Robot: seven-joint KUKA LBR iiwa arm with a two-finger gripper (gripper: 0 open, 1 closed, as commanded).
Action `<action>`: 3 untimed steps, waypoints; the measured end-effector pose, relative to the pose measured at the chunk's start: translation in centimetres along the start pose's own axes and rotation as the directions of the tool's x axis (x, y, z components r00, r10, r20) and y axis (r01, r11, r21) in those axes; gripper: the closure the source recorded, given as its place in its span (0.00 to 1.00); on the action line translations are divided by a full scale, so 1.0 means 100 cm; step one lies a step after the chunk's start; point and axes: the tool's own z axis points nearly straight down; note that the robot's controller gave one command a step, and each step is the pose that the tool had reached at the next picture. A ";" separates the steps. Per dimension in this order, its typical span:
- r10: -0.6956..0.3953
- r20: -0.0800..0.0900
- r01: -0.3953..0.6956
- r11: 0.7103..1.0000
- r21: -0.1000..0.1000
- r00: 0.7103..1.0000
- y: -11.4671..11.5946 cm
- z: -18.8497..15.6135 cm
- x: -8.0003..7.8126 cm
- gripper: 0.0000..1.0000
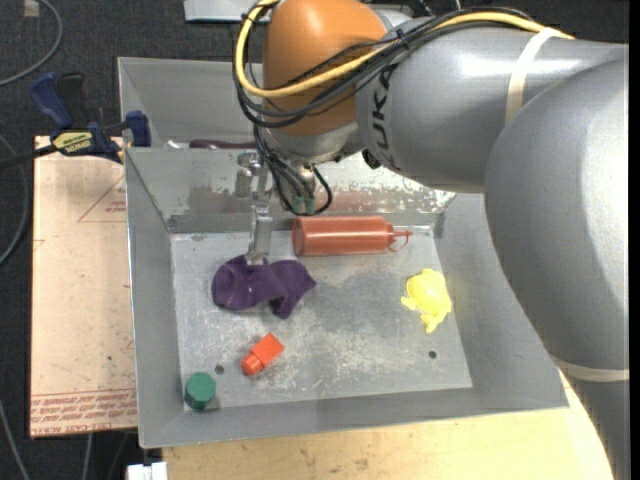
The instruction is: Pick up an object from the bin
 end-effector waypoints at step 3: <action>-0.098 0.005 0.098 0.995 -0.001 0.995 -0.025 0.078 0.052 0.00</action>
Offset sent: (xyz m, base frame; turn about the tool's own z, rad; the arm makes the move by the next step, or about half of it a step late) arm -0.0282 -0.0228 -0.1110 -0.2873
